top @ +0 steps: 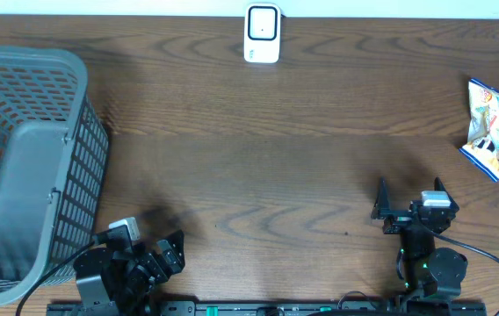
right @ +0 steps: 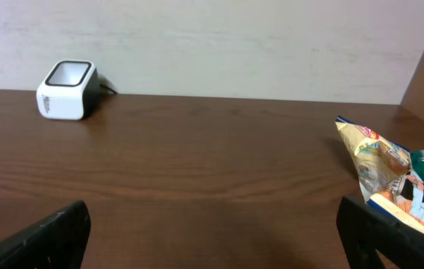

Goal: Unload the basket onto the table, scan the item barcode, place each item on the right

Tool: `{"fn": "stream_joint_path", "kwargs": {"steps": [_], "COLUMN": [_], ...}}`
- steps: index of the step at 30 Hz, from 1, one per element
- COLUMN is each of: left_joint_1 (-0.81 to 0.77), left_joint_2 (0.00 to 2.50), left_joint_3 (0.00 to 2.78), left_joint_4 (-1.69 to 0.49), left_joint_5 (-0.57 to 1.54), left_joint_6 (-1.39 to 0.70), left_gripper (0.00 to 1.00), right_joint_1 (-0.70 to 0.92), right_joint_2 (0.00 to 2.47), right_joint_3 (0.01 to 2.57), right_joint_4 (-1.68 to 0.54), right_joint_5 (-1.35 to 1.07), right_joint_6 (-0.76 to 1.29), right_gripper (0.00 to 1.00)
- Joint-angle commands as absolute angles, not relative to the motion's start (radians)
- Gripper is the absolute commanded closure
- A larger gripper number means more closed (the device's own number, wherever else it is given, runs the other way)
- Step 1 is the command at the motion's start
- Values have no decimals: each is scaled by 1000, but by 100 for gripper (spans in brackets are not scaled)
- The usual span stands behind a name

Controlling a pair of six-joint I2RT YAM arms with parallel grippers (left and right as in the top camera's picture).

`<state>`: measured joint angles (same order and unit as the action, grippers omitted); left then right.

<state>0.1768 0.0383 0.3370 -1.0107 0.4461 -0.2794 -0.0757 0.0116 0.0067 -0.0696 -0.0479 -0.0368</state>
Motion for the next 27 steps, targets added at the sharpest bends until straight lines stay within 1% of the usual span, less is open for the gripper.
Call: {"fn": "stream_joint_path", "kwargs": {"steps": [1,18,21,23,27], "left_joint_1": [180,180,150,126,81], "left_joint_2": [37,37,28,27,17], "left_joint_3": [331,331,331,331,331], "left_joint_4": [-1049,-1049,-1036,-986,-783], "left_joint_5": [456,452,457,456,450], "left_joint_6": [-263,-259,-288,-340,-339], "left_gripper": [1,2,2,2,2], "right_joint_1": [-83,-83,-83,-83,-83], "right_joint_2": [5,5,5,5,5], "right_joint_3": [6,6,6,6,6], "right_joint_4": [-75,-75,-75,-75,-75], "right_joint_5": [-32,-32,-33,-33,-33], "right_joint_6": [-42,-42,-42,-42,-42], "right_gripper": [1,1,1,1,1]}}
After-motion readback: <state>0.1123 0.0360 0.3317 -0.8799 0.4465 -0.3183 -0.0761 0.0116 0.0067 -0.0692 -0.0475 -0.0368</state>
